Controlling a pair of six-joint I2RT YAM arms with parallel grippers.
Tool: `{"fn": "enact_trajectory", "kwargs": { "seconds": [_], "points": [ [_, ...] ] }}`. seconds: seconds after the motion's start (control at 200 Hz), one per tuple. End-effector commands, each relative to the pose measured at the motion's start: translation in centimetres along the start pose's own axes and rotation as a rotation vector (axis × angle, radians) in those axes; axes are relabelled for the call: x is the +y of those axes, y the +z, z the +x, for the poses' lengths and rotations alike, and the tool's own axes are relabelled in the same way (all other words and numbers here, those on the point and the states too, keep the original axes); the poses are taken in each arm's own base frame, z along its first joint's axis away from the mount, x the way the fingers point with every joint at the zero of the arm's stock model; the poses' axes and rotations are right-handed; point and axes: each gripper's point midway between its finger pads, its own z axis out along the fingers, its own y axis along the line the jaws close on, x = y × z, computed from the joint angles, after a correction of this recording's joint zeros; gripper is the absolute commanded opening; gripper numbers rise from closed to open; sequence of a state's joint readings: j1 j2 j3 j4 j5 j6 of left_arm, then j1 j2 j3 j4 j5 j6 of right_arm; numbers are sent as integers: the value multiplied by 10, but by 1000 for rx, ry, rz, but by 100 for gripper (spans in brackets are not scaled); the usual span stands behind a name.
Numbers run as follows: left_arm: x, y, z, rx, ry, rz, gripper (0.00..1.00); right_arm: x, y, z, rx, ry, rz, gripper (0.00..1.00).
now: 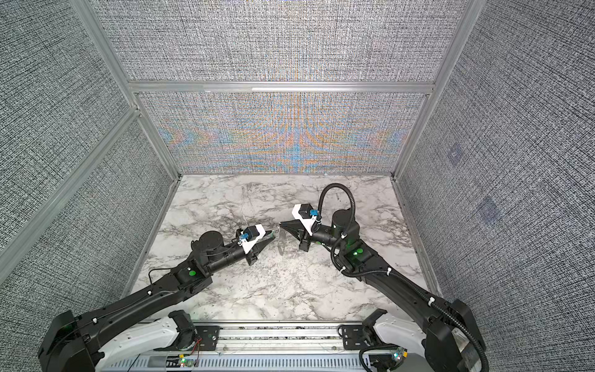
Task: Remove the keys from the keyring
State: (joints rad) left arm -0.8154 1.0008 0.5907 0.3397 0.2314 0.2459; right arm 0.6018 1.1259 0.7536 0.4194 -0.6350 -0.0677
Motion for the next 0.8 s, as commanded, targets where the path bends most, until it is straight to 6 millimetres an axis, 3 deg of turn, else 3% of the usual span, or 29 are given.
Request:
{"fn": "enact_trajectory", "kwargs": {
  "seconds": [0.0, 0.29, 0.535, 0.795],
  "points": [
    [-2, -4, -1, -5, -13, 17, 28, 3, 1, 0, 25, -30, -23, 0],
    [3, -22, -26, -83, -54, 90, 34, 9, 0, 10, 87, -64, -59, 0],
    [-2, -11, -39, -69, -77, 219, 33, 15, -1, 12, 85, -103, -91, 0],
    [-6, -1, -34, -32, -88, 275, 26, 19, -5, 9, 61, -129, -95, 0]
  ]
}}
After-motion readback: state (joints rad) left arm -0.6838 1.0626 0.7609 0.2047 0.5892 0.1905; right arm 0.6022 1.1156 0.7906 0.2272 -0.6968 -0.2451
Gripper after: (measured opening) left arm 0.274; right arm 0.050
